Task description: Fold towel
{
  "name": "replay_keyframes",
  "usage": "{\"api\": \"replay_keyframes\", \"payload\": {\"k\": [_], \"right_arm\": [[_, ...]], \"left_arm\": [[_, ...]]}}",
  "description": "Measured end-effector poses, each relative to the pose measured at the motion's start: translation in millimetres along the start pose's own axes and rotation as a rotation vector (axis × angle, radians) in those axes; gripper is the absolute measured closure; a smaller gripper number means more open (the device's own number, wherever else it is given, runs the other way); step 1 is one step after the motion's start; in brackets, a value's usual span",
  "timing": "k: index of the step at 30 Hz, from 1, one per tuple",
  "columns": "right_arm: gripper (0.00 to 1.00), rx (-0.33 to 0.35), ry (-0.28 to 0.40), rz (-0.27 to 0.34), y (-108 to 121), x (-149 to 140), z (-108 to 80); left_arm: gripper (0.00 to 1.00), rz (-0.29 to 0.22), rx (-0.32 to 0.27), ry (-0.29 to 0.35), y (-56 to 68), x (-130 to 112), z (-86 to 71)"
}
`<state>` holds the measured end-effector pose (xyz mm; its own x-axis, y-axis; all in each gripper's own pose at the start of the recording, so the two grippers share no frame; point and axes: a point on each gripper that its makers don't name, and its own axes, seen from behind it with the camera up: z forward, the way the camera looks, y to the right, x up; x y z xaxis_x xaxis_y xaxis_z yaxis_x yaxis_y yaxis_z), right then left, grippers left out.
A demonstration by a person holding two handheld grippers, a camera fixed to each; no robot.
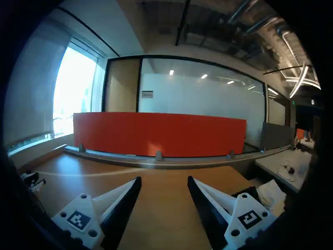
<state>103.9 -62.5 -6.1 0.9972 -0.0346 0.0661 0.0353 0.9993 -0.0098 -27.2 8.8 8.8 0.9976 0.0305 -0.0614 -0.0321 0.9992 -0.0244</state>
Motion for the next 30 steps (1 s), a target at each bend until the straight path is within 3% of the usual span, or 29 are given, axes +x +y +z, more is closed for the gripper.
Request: {"api": "replay_keyframes", "payload": {"k": [9,30], "right_arm": [[0.14,0.017,0.006,-0.018,-5,-2,-1.8],[0.14,0.008,0.015,-0.019,4,-5,-7.6]], "left_arm": [[0.09,-0.020,0.009,0.020,-2.0,-6,-2.2],[0.09,-0.005,0.005,0.013,-0.2,-15,1.8]]}}
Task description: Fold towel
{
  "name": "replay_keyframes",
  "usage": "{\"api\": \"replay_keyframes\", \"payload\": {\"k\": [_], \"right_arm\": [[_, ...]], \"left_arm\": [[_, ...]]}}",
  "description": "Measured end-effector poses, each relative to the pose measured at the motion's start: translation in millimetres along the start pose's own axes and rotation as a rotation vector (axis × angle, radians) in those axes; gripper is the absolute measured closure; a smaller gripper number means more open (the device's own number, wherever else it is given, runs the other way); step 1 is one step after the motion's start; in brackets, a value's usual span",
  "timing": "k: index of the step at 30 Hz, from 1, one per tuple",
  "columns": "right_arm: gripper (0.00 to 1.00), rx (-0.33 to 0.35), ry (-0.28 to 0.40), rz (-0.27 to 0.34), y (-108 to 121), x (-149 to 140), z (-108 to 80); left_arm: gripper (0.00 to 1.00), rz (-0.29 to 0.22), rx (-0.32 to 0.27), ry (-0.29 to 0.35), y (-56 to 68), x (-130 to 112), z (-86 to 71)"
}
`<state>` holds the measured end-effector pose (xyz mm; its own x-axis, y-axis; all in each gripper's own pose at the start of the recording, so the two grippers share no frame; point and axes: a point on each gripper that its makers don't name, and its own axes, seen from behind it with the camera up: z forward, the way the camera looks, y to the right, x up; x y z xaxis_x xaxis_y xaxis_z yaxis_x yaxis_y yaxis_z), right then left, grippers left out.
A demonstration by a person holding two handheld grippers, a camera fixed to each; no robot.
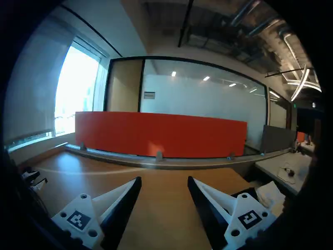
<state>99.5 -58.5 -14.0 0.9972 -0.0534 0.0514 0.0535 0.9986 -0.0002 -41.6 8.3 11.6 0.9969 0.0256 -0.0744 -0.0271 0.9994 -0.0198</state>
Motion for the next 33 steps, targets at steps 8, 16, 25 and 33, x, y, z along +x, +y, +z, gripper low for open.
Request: {"api": "replay_keyframes", "payload": {"k": [8,16,25,33], "right_arm": [[0.14,-0.022,0.018,0.006,14,0,0.0],[0.14,-0.041,0.082,-0.012,27,12,4.1],[0.13,-0.041,0.092,0.019,39,-19,13.7],[0.13,-0.025,0.075,0.042,51,-64,20.3]], "left_arm": [[0.09,0.000,0.001,-0.001,-0.3,-1,-0.2],[0.09,0.001,0.001,-0.001,0.4,-1,0.1],[0.09,0.002,0.001,0.000,1.2,-2,0.2],[0.09,0.001,0.001,0.000,1.6,-4,1.5]]}}
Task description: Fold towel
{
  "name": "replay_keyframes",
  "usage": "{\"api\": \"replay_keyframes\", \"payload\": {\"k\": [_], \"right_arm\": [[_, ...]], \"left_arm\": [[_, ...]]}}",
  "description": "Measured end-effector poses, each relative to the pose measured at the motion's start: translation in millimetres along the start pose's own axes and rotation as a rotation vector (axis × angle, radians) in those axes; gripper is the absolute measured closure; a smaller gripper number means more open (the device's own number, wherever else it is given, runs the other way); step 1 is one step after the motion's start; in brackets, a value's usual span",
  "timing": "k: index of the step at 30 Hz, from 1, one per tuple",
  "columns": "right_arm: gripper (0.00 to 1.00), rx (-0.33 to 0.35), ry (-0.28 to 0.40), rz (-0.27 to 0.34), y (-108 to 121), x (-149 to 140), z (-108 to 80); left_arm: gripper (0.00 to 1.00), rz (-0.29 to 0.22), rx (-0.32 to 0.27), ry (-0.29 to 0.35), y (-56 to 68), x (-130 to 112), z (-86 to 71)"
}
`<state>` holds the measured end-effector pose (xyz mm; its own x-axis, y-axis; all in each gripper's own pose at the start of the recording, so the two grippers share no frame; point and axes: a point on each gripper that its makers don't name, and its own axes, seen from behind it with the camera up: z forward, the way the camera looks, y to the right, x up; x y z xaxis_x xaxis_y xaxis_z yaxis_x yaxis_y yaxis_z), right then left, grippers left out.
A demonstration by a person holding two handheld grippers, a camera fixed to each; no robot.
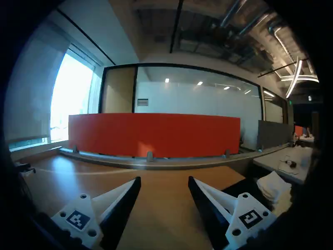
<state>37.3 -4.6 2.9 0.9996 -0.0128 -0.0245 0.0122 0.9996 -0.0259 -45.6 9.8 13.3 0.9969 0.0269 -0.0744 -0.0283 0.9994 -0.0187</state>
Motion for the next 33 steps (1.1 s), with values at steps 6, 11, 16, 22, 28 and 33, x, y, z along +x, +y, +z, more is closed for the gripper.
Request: {"api": "replay_keyframes", "payload": {"k": [6,11,16,22,28,33], "right_arm": [[0.12,0.014,-0.013,0.014,8,-30,2.1],[0.12,0.016,-0.007,0.032,17,-48,3.8],[0.12,0.009,-0.007,0.054,25,-64,7.0],[0.10,0.027,0.011,0.065,22,-69,10.2],[0.09,0.035,0.014,0.070,20,-73,12.3],[0.08,0.033,0.012,0.072,18,-79,12.5]], "left_arm": [[0.09,0.000,0.000,0.000,0.2,-1,0.3],[0.09,0.000,0.000,0.001,0.4,-1,0.5],[0.09,0.000,0.000,0.001,0.4,-2,0.2],[0.09,0.000,0.000,0.001,0.5,-2,0.1],[0.09,0.000,0.000,0.001,0.4,-2,0.1],[0.08,0.000,0.000,0.001,0.4,-2,0.0]]}}
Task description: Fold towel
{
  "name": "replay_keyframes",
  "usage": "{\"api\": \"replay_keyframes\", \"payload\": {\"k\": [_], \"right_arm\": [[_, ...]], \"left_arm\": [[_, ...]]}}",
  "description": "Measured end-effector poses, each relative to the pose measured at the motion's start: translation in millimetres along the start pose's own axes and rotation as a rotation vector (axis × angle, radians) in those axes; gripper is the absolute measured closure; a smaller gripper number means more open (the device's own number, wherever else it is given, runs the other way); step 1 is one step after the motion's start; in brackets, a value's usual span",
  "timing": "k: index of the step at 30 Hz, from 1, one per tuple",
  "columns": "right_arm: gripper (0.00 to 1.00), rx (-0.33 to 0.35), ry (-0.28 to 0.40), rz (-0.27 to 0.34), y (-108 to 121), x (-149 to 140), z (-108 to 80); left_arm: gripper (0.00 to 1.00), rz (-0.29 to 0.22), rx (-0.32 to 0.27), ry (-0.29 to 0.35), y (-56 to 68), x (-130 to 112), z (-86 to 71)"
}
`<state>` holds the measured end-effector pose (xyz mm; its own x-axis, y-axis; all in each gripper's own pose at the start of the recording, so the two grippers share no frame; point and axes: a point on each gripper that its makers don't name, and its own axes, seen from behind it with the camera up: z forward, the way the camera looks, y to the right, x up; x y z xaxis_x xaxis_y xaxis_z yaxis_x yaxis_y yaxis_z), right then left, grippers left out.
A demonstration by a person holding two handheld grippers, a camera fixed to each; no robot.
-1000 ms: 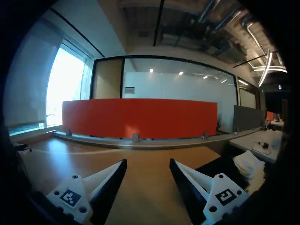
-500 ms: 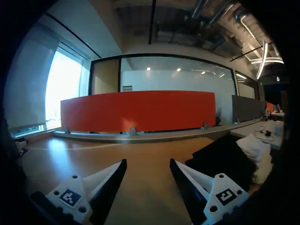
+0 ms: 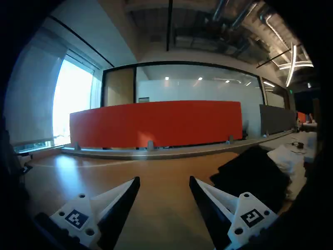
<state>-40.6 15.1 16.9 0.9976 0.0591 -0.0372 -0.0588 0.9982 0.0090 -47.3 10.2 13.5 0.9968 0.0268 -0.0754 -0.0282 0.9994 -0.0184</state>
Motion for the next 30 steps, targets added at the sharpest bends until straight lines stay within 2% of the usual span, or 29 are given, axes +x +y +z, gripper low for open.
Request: {"api": "replay_keyframes", "payload": {"k": [18,30], "right_arm": [[0.06,0.003,0.012,-0.054,-9.3,-4.5,-3.0],[0.06,0.001,0.018,-0.053,-10.4,-2.8,-6.7]], "left_arm": [[0.06,0.000,0.000,0.000,0.0,0.0,0.2],[0.06,0.000,0.000,0.000,0.6,0.1,0.2]]}}
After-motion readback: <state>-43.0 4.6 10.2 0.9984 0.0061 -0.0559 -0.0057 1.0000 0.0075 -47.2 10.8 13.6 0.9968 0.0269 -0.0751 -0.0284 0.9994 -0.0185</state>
